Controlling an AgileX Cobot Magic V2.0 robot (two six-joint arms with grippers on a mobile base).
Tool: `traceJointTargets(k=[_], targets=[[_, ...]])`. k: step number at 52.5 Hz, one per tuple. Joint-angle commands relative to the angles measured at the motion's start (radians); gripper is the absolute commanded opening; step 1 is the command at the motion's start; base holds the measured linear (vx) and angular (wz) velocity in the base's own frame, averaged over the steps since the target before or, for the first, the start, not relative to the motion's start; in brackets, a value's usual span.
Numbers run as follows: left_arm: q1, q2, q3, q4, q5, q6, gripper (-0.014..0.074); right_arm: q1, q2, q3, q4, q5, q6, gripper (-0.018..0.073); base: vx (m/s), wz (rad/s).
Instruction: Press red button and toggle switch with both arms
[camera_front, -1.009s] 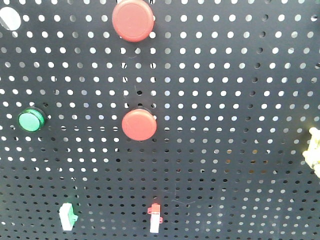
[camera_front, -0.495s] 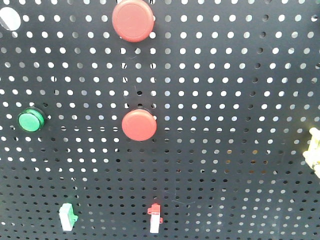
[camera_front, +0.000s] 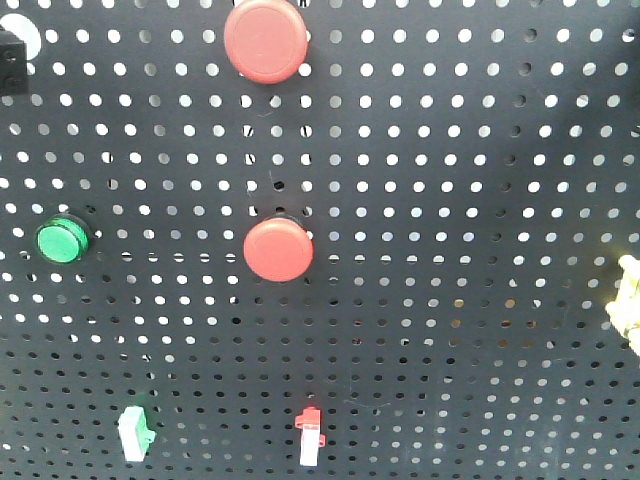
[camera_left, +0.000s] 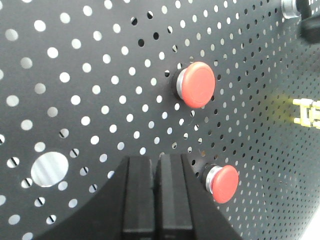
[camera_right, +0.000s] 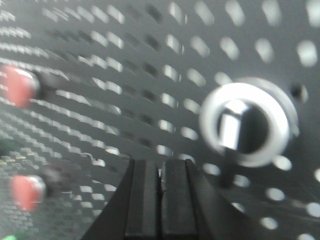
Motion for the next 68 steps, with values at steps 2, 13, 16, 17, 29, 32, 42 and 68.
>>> traceJointTargets(k=[2,13,16,17,29,32,42,68], targets=[[0.001,-0.003,-0.024,-0.013,-0.08,-0.014,0.0001,-0.001,0.005,-0.03,0.034,-0.082,0.001,0.0,0.0,0.0],[0.001,-0.003,-0.024,-0.012,-0.08,-0.013,0.0001,-0.001,0.005,-0.03,0.034,-0.08,0.015,0.0,0.0,0.0],[0.001,-0.003,-0.024,-0.012,-0.08,-0.012,0.0001,-0.001,0.005,-0.03,0.035,-0.053,0.023,0.0,0.0,0.0],[0.001,-0.003,-0.024,-0.01,-0.08,-0.012,0.0001,-0.001,0.005,-0.03,0.036,-0.043,0.026,0.0,0.0,0.0],[0.001,-0.003,-0.024,-0.004,-0.084,-0.012,0.0001,-0.001,-0.004,-0.034,0.04,-0.06,0.026,0.0,0.0,0.0],[0.001,-0.003,-0.024,-0.004,-0.084,-0.012,0.0001,-0.001,-0.004,-0.035,0.04,-0.067,0.028,0.0,0.0,0.0],[0.001,-0.003,-0.024,-0.004,-0.082,-0.012,0.0001,-0.001,-0.004,-0.037,0.07,-0.062,0.031,0.0,0.0,0.0],[0.001,-0.003,-0.024,-0.002,-0.076,-0.012,0.0001,-0.001,-0.008,-0.037,0.149,-0.072,0.009,0.0,0.0,0.0]])
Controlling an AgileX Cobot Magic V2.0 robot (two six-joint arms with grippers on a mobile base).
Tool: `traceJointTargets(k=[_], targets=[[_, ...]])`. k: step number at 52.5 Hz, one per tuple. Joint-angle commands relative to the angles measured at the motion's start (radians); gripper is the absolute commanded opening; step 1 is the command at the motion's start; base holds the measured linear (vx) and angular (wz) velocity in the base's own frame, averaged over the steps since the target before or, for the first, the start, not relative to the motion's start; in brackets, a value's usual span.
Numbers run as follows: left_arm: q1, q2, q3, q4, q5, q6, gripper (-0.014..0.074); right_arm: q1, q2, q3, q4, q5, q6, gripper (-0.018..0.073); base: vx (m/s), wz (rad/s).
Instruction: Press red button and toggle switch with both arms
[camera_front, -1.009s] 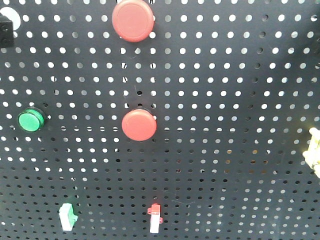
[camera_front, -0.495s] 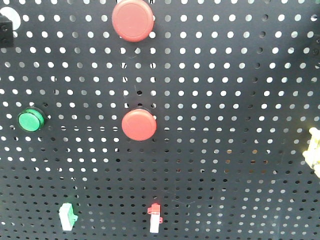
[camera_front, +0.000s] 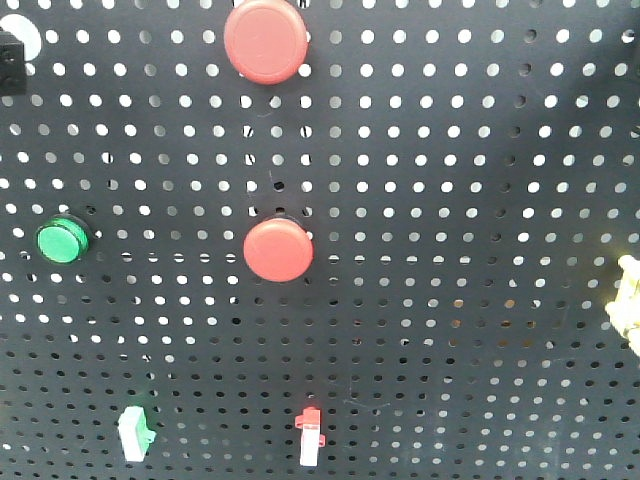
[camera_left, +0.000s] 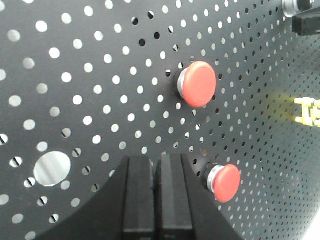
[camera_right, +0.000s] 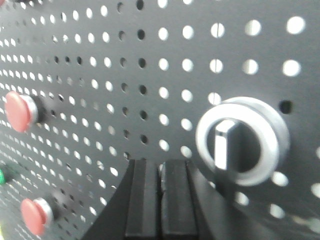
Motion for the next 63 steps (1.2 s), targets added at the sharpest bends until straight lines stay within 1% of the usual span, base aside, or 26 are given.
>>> traceJointTargets(k=[1,5,12,16,20,26,34,39,53,57,63], targets=[[0.001,-0.003,-0.024,-0.011,-0.075,-0.012,0.0001,-0.001,-0.01,-0.032,0.057,-0.059,-0.01,0.0,0.0,0.0],[0.001,-0.003,-0.024,-0.01,-0.071,-0.011,0.0001,-0.001,-0.01,-0.032,0.048,-0.058,-0.009,0.0,0.0,0.0],[0.001,-0.003,-0.024,0.015,-0.06,-0.011,0.0001,-0.001,-0.01,-0.032,0.022,-0.078,-0.009,0.0,0.0,0.0],[0.001,-0.003,-0.024,0.022,-0.057,-0.012,0.0001,-0.001,-0.01,-0.032,0.003,-0.101,0.017,0.0,0.0,0.0],[0.001,-0.003,-0.024,0.031,-0.057,-0.012,0.0001,-0.001,-0.01,-0.032,-0.045,-0.107,0.043,0.0,0.0,0.0],[0.001,-0.003,-0.024,0.031,-0.057,-0.012,0.0001,-0.001,-0.012,-0.032,-0.142,-0.115,0.081,0.0,0.0,0.0],[0.001,-0.003,-0.024,0.031,-0.057,-0.012,0.0001,-0.001,-0.029,-0.032,-0.241,-0.174,0.15,0.0,0.0,0.0],[0.001,-0.003,-0.024,0.031,-0.058,-0.012,0.0001,-0.001,-0.045,-0.032,-0.261,-0.194,0.155,0.0,0.0,0.0],[0.001,-0.003,-0.024,0.033,-0.062,-0.012,0.0001,-0.001,-0.047,-0.032,-0.261,-0.196,0.159,0.0,0.0,0.0],[0.001,-0.003,-0.024,0.033,-0.061,-0.012,0.0001,-0.001,-0.047,-0.032,-0.261,-0.177,0.171,0.0,0.0,0.0],[0.001,-0.003,-0.024,0.033,-0.057,-0.012,0.0001,-0.001,-0.047,-0.032,-0.265,-0.078,0.177,0.0,0.0,0.0]])
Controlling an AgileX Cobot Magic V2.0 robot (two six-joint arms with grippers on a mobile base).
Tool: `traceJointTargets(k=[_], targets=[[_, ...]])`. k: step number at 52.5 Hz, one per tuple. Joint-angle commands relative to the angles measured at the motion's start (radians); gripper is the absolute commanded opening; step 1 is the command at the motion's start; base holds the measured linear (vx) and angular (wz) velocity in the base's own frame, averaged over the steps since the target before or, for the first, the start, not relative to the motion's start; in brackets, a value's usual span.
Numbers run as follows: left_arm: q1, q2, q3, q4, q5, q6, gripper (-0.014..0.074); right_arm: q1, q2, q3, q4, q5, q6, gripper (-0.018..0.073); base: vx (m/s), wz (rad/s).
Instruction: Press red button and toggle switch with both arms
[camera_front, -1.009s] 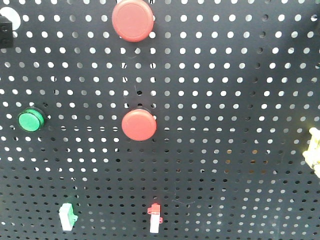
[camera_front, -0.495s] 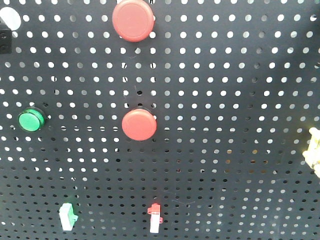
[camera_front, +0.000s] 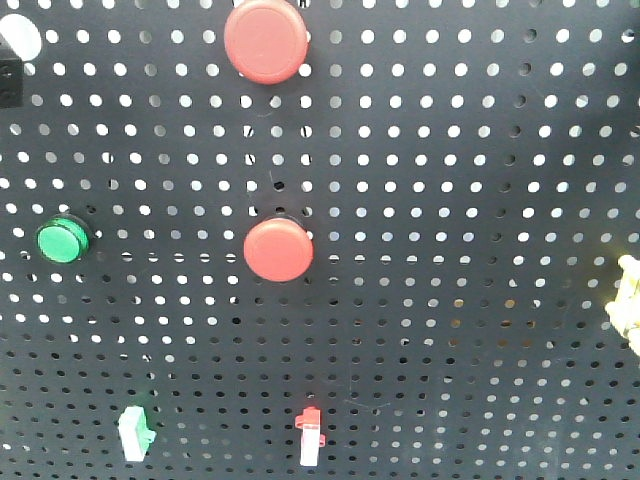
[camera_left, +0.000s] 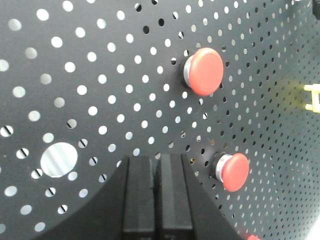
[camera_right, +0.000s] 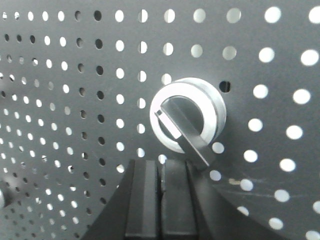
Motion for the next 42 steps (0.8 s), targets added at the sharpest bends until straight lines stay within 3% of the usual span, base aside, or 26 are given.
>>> traceJointTargets(k=[1,12,23,31,42], targets=[[0.001,-0.003,-0.024,-0.008,-0.077,-0.012,0.0001,-0.005,-0.001,-0.027,0.017,-0.004,0.011,0.0,0.0,0.0],[0.001,-0.005,-0.024,-0.008,-0.069,-0.014,0.0001,-0.005,-0.046,-0.003,-0.087,0.048,0.107,0.0,0.0,0.0],[0.001,-0.007,-0.024,-0.001,-0.027,-0.056,0.0001,-0.005,-0.159,0.065,-0.292,0.004,0.244,0.0,0.0,0.0],[0.001,-0.039,0.02,0.081,-0.021,-0.181,0.0001,-0.005,-0.256,0.087,-0.458,0.008,0.327,0.0,0.0,0.0],[0.001,-0.194,0.319,0.299,-0.056,-0.407,0.0001,-0.005,-0.406,0.173,-0.593,-0.039,0.384,0.0,0.0,0.0]])
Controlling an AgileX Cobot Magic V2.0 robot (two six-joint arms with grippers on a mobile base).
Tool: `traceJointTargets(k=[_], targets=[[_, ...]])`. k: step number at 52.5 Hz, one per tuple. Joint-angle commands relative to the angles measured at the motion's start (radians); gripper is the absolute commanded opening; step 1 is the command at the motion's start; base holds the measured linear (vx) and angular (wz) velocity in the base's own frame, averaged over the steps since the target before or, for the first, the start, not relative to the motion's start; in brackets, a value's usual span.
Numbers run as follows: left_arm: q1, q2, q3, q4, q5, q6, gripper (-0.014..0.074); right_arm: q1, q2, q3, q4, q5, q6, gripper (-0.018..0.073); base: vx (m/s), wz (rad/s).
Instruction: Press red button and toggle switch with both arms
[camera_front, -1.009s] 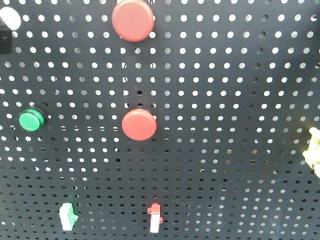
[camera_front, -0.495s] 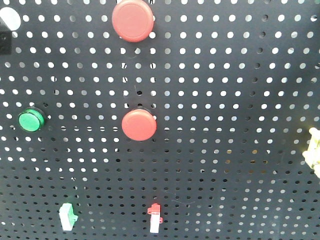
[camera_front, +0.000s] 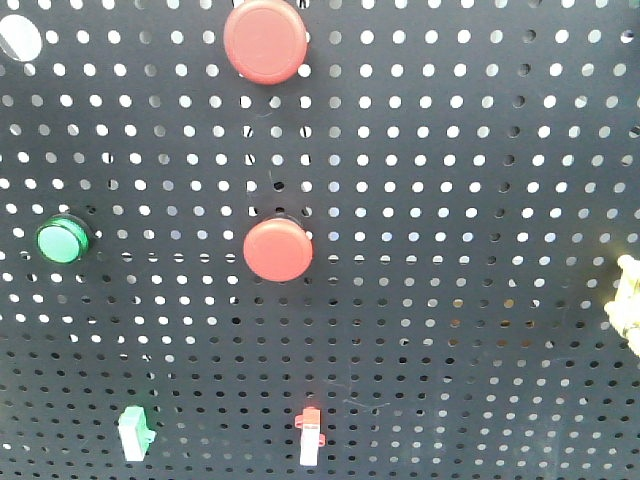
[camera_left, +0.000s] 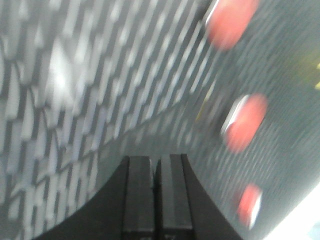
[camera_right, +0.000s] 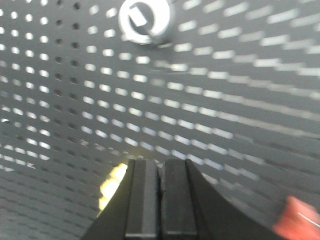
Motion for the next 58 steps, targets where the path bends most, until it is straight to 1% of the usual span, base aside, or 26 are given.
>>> traceJointTargets(k=[1,5,10,18,24,31,34,40,46,58], targets=[[0.001,-0.076,0.123,0.095,-0.092,-0.116,0.0001,-0.005,-0.053,0.036,-0.04,-0.1,0.028,0.0,0.0,0.0],[0.001,-0.151,0.246,0.142,-0.105,-0.17,0.0001,-0.005,-0.116,0.098,-0.043,-0.116,0.029,0.0,0.0,0.0],[0.001,-0.246,0.376,0.161,-0.143,-0.205,0.0001,-0.005,-0.195,0.189,-0.044,-0.151,0.029,0.0,0.0,0.0],[0.001,-0.413,0.539,0.161,-0.239,-0.21,0.0001,-0.005,-0.309,0.33,-0.044,-0.246,0.029,0.0,0.0,0.0],[0.001,-0.509,0.624,0.171,-0.304,-0.21,0.0001,-0.005,-0.358,0.41,-0.044,-0.313,0.029,0.0,0.0,0.0],[0.001,-0.554,0.68,0.197,-0.313,-0.199,0.0001,-0.005,-0.364,0.467,-0.036,-0.32,0.029,0.0,0.0,0.0],[0.001,-0.553,0.692,0.194,-0.29,-0.199,0.0001,-0.005,-0.364,0.495,-0.021,-0.309,0.029,0.0,0.0,0.0],[0.001,-0.551,0.719,0.187,-0.241,-0.199,0.0001,-0.005,-0.364,0.536,-0.022,-0.309,0.029,0.0,0.0,0.0],[0.001,-0.551,0.724,0.187,-0.203,-0.199,0.0001,-0.005,-0.364,0.567,-0.022,-0.308,0.029,0.0,0.0,0.0],[0.001,-0.551,0.724,0.187,-0.198,-0.199,0.0001,-0.005,-0.364,0.582,-0.022,-0.299,0.028,0.0,0.0,0.0]])
